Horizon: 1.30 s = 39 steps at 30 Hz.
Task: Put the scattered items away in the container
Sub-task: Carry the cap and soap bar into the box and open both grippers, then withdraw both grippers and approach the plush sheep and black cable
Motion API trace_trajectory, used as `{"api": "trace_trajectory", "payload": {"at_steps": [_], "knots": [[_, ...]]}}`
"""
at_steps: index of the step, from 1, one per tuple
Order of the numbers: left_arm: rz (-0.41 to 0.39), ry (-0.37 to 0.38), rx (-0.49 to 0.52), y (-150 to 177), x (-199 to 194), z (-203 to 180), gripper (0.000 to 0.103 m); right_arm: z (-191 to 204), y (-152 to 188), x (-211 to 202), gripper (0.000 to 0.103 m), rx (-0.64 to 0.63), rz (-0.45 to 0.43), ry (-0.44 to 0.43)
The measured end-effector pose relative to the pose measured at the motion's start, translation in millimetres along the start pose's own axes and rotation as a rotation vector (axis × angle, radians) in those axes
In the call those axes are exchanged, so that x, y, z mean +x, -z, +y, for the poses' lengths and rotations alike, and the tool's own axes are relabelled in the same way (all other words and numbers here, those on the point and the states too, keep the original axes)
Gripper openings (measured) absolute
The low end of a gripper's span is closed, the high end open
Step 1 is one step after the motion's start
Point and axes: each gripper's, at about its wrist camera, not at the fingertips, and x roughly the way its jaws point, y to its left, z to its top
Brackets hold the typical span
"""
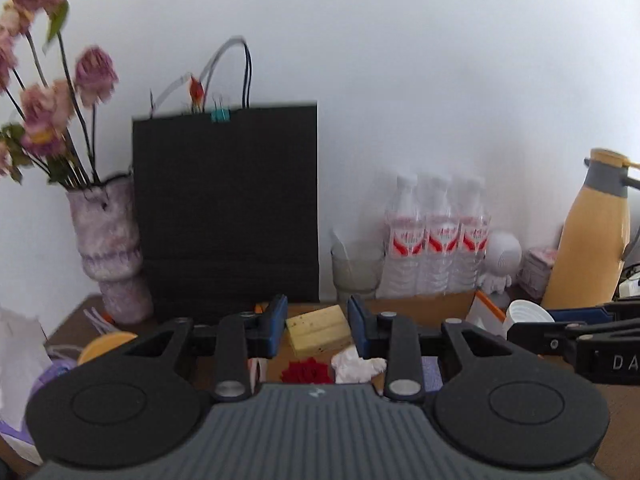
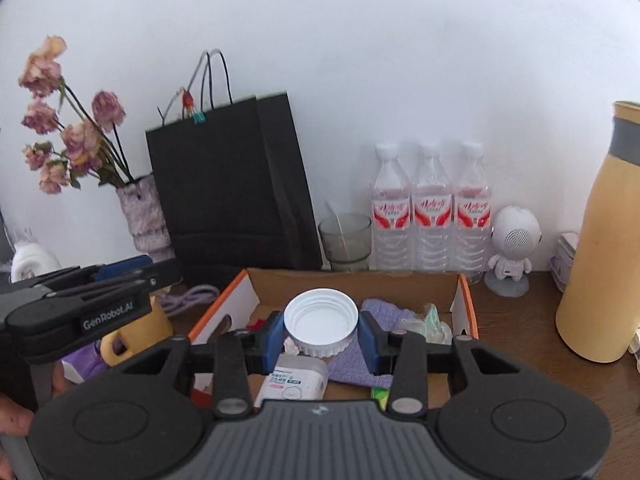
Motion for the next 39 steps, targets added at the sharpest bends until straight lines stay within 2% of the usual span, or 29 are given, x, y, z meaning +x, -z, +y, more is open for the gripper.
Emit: {"api": "trace_trajectory", "payload": {"at_steps": [3, 6, 8, 10, 14, 16, 17, 19, 20, 21, 22, 23, 24, 28, 31, 34, 36, 37, 39], "knots": [[0.195, 0.027, 0.026, -8, 49, 5, 0.034, -22, -20, 50, 0.039, 0.032, 0.225, -0.003], [0.439, 0.088, 0.016, -6, 101, 10, 0.034, -38, -22, 103, 0.039, 0.110, 0.444, -0.046], [0.562, 0.054, 0.029, 4, 128, 10, 0.034, -42, -16, 129, 0.039, 0.144, 0.521, -0.021], [0.625, 0.047, 0.047, 13, 143, 11, 0.034, -38, -6, 147, 0.039, 0.138, 0.565, 0.006], [0.729, 0.080, 0.061, 30, 160, 12, 0.035, -27, 15, 172, 0.039, 0.092, 0.667, 0.035], [0.742, 0.065, 0.051, 34, 162, 15, 0.036, -24, 19, 180, 0.041, 0.080, 0.702, 0.053], [0.759, 0.064, 0.050, 35, 164, 14, 0.038, -25, 19, 180, 0.046, 0.084, 0.714, 0.054], [0.773, 0.081, 0.028, 30, 164, 15, 0.052, -27, 13, 177, 0.054, 0.103, 0.719, 0.044], [0.763, 0.109, 0.010, 23, 161, 16, 0.056, -29, 7, 173, 0.058, 0.105, 0.712, 0.041], [0.753, 0.138, -0.001, 15, 157, 17, 0.072, -30, -2, 168, 0.061, 0.099, 0.701, 0.046], [0.747, 0.154, -0.002, 6, 154, 16, 0.090, -32, -10, 164, 0.071, 0.093, 0.687, 0.059], [0.733, 0.166, 0.001, -3, 149, 15, 0.096, -37, -19, 159, 0.080, 0.095, 0.668, 0.083], [0.719, 0.160, 0.000, -11, 146, 14, 0.100, -41, -26, 156, 0.081, 0.098, 0.656, 0.111], [0.753, 0.098, 0.006, -29, 137, 9, 0.103, -55, -44, 145, 0.082, 0.119, 0.642, 0.158], [0.766, 0.096, 0.032, -23, 128, 15, 0.103, -67, -49, 122, 0.084, 0.124, 0.599, 0.160], [0.783, 0.037, -0.023, -15, 130, 25, 0.103, -74, -43, 110, 0.084, 0.146, 0.582, 0.172], [0.734, 0.022, -0.073, -11, 124, 27, 0.103, -72, -40, 103, 0.084, 0.162, 0.531, 0.164], [0.685, 0.019, -0.081, -10, 117, 25, 0.103, -70, -40, 98, 0.084, 0.162, 0.486, 0.151], [0.541, -0.017, -0.071, -6, 96, 18, 0.103, -60, -36, 79, 0.084, 0.148, 0.335, 0.116]]}}
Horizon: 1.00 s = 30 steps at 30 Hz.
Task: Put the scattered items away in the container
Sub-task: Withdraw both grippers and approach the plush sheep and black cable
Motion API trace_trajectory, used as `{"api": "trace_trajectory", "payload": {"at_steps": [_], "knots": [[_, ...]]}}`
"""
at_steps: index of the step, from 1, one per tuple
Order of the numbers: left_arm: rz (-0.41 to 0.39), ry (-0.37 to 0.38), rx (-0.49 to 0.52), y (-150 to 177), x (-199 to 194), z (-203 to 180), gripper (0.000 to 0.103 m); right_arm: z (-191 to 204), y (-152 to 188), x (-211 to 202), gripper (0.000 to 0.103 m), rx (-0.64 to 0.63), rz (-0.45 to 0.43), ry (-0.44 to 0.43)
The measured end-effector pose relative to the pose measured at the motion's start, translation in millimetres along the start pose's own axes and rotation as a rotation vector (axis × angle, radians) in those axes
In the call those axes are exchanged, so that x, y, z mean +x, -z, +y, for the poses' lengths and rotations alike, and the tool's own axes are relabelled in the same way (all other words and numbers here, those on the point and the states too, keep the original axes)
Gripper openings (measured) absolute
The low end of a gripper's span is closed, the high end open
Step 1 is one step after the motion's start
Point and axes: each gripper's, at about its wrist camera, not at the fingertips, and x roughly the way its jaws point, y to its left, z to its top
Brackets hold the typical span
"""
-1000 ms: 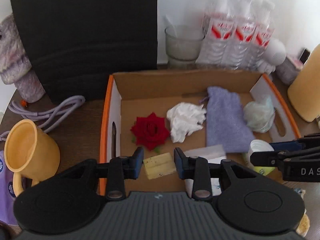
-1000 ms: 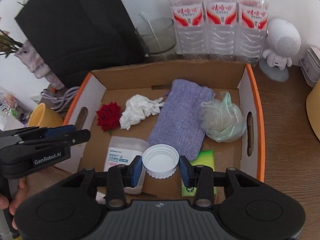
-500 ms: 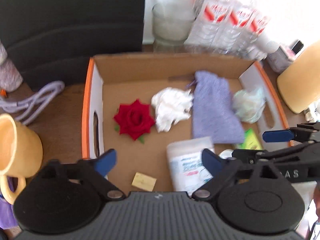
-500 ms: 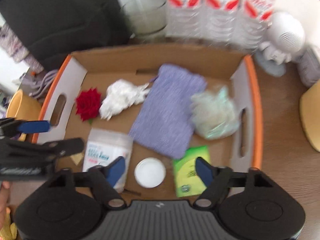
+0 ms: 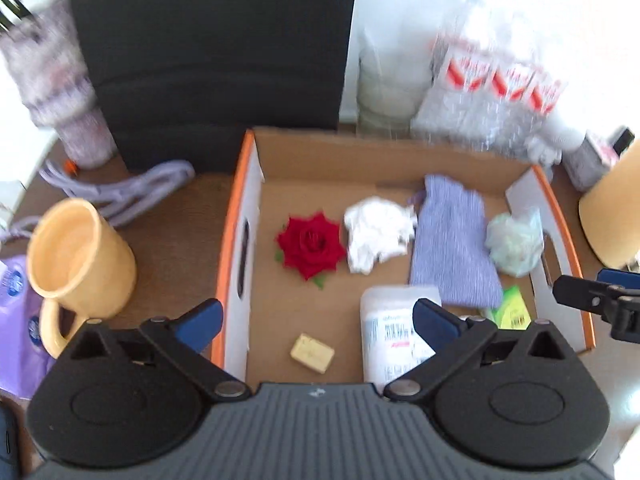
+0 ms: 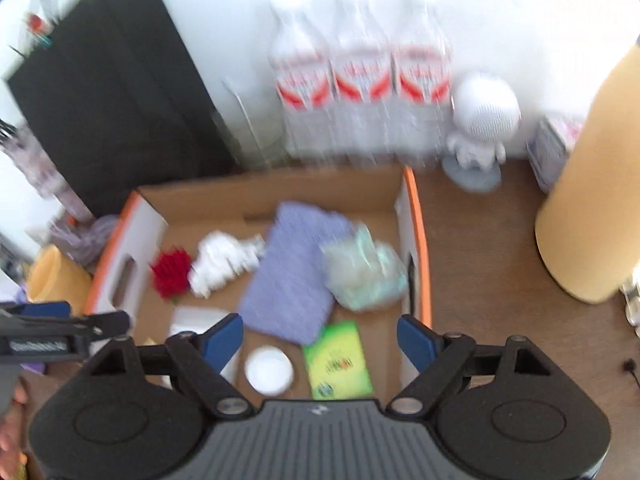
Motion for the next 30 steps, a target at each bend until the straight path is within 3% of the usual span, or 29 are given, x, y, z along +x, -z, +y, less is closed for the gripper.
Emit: {"api": "trace_trajectory", "payload": {"at_steps": [3, 5, 8, 12, 17, 22, 25, 28, 30], "knots": [[-0.272, -0.024, -0.006, 32, -26, -9, 0.103, 12, 28, -26, 0.084, -0.043, -0.252, -0.031], [-0.399, -0.009, -0.046, 55, -34, -13, 0.103, 20, 51, -37, 0.086, -0.069, -0.378, -0.022], [-0.462, 0.030, -0.034, 80, -34, -20, 0.103, 31, 76, -44, 0.087, -0.111, -0.484, -0.041], [-0.556, -0.040, 0.004, 100, -35, -27, 0.103, 38, 93, -36, 0.089, -0.169, -0.519, 0.006], [-0.552, -0.062, -0.031, 122, -31, -16, 0.103, 32, 117, -31, 0.089, -0.158, -0.513, 0.069], [-0.565, -0.080, 0.021, 159, -62, -8, 0.103, 33, 155, -65, 0.089, -0.175, -0.517, 0.058], [-0.568, -0.037, 0.044, 204, -88, -3, 0.103, 36, 196, -96, 0.090, -0.193, -0.539, 0.015], [-0.499, 0.026, -0.011, 257, -103, 5, 0.103, 35, 252, -125, 0.098, -0.135, -0.605, 0.006], [-0.476, 0.069, -0.019, 293, -115, 9, 0.103, 35, 287, -138, 0.099, -0.117, -0.601, -0.003]]}}
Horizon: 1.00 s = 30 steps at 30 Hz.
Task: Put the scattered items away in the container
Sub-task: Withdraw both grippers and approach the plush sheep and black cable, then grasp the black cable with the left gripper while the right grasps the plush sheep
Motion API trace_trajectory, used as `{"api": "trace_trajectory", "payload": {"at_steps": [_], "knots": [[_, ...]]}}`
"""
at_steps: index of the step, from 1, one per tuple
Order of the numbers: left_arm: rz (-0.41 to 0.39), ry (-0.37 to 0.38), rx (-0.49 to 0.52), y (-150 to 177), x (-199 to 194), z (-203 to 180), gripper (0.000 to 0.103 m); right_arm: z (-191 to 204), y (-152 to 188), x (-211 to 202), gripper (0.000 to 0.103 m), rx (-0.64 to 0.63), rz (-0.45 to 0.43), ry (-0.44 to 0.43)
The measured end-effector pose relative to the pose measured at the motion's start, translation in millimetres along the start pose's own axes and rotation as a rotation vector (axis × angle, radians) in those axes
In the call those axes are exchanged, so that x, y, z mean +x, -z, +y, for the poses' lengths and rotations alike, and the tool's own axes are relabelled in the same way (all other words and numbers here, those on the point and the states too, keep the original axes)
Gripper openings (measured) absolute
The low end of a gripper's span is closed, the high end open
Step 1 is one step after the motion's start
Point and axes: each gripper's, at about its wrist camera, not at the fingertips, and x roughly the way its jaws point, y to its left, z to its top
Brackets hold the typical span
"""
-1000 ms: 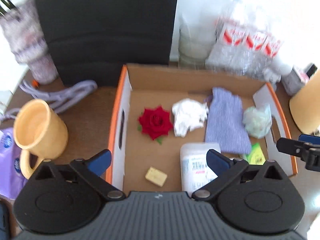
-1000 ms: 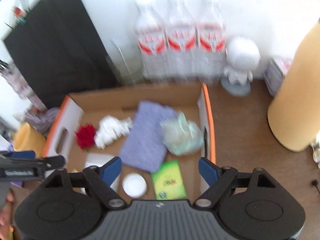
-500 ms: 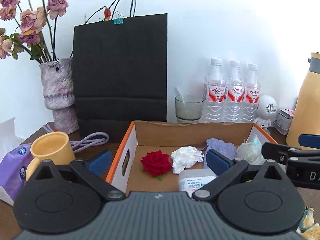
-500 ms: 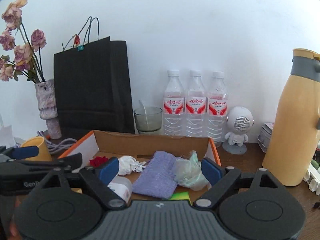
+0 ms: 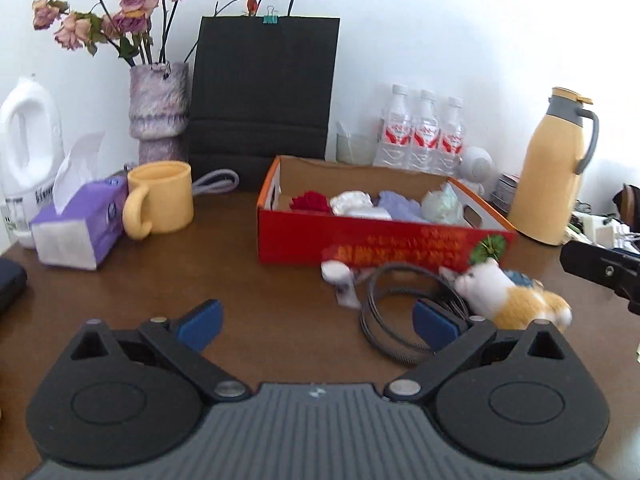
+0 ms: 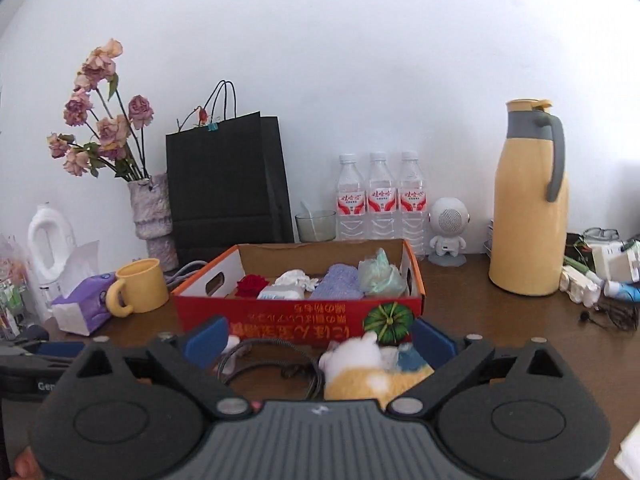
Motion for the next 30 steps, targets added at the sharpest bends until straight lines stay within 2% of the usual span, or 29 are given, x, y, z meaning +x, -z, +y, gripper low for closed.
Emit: {"api": "trace_trajectory", "payload": {"at_steps": [4, 6, 8, 12, 14, 16, 18, 21, 22, 23, 25, 27, 28, 30], "knots": [[0.017, 0.020, 0.016, 39, -46, 1, 0.103, 5, 30, -45, 0.099, -0.036, 0.055, 0.009], [0.054, 0.024, 0.039, 51, -58, -1, 0.103, 3, 40, -66, 0.099, -0.066, 0.061, 0.031], [0.061, 0.046, 0.052, 56, -63, -4, 0.103, -2, 45, -77, 0.099, -0.056, 0.069, 0.051], [0.047, 0.077, 0.063, 51, -57, -10, 0.101, -16, 49, -74, 0.099, -0.014, 0.097, 0.089], [0.041, 0.098, 0.083, 44, -48, -17, 0.088, -18, 49, -63, 0.099, -0.038, 0.122, 0.084], [0.027, 0.139, 0.134, 32, -32, -30, 0.067, -19, 47, -45, 0.099, -0.061, 0.151, 0.081], [0.009, 0.184, 0.202, 18, -11, -46, 0.056, -21, 41, -26, 0.099, -0.063, 0.161, 0.072], [0.022, 0.290, 0.368, 2, 27, -70, 0.058, -26, 32, 6, 0.099, -0.076, 0.177, 0.085], [0.047, 0.317, 0.440, 0, 40, -77, 0.065, -28, 30, 13, 0.099, -0.078, 0.179, 0.085], [0.081, 0.351, 0.523, -1, 53, -85, 0.068, -30, 27, 22, 0.099, -0.079, 0.184, 0.080], [0.109, 0.381, 0.635, 0, 76, -94, 0.068, -34, 25, 36, 0.099, -0.090, 0.189, 0.063], [0.187, 0.407, 0.684, -2, 99, -98, 0.063, -38, 22, 49, 0.099, -0.086, 0.199, 0.058], [0.226, 0.414, 0.681, -5, 109, -99, 0.055, -39, 21, 55, 0.099, -0.078, 0.203, 0.053], [0.295, 0.426, 0.651, -10, 125, -96, 0.049, -42, 19, 67, 0.099, -0.067, 0.217, 0.049]]}}
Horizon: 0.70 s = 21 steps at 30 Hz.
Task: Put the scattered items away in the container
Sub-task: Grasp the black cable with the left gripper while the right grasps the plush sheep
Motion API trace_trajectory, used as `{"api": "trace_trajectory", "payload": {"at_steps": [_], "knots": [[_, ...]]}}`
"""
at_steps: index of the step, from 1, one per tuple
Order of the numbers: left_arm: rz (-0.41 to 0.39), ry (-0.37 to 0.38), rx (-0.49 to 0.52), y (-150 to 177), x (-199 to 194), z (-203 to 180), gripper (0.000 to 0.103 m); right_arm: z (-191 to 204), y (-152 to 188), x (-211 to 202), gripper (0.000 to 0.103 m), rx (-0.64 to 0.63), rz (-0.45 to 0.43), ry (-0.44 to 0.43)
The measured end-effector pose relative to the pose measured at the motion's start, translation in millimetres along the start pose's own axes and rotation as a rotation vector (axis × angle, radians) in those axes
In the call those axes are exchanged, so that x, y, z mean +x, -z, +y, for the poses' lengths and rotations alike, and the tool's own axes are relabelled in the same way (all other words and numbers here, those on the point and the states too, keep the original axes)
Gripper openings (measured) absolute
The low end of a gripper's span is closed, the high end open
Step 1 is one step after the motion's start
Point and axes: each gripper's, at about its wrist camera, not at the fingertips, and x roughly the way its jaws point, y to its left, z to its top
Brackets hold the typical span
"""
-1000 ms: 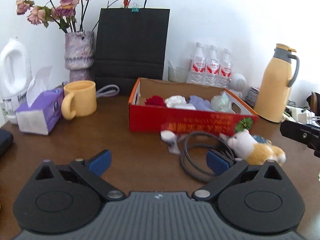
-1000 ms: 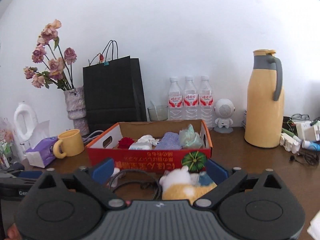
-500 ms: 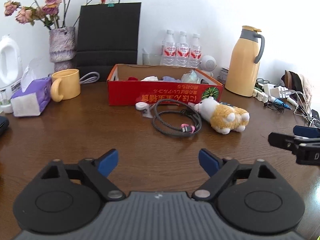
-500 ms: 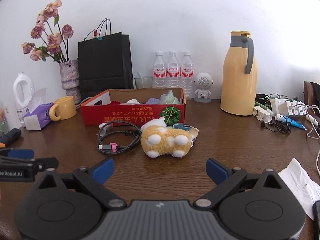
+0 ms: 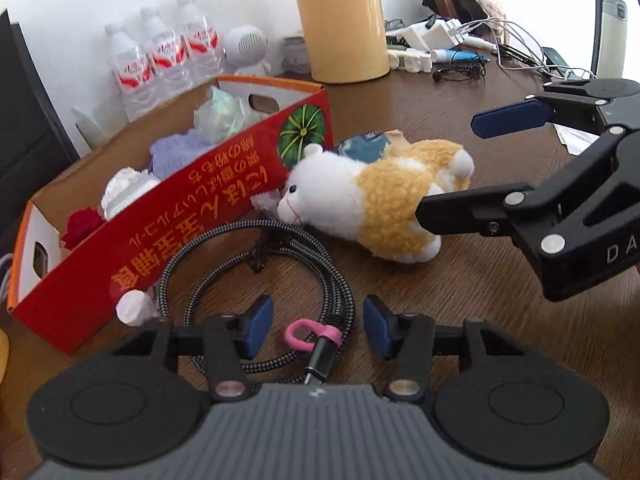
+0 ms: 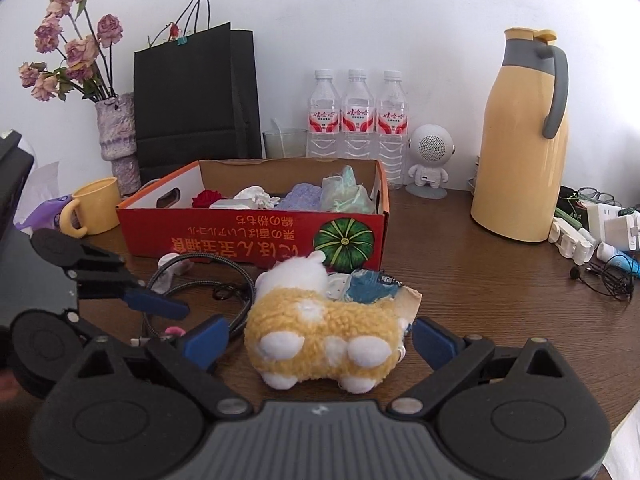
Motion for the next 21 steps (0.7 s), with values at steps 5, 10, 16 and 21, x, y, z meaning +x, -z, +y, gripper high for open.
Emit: {"api": "trace_trajectory", "payload": {"at_steps": [5, 10, 16, 21], "knots": [[-0.010, 0.062, -0.082, 8, -5, 13, 0.017, 16, -4, 26, 0.099, -0.085, 0.015, -0.002], [-0.088, -0.082, -0.082, 10, -36, 4, 0.014, 17, -4, 40, 0.089, -0.107, 0.027, 0.017], [-0.277, -0.232, -0.218, 8, -109, 8, 0.013, 30, 8, 29, 0.079, -0.200, 0.033, 0.044], [-0.353, -0.225, -0.434, 37, -150, 0, 0.012, 46, 18, 0, 0.069, -0.204, 0.023, 0.001]]}}
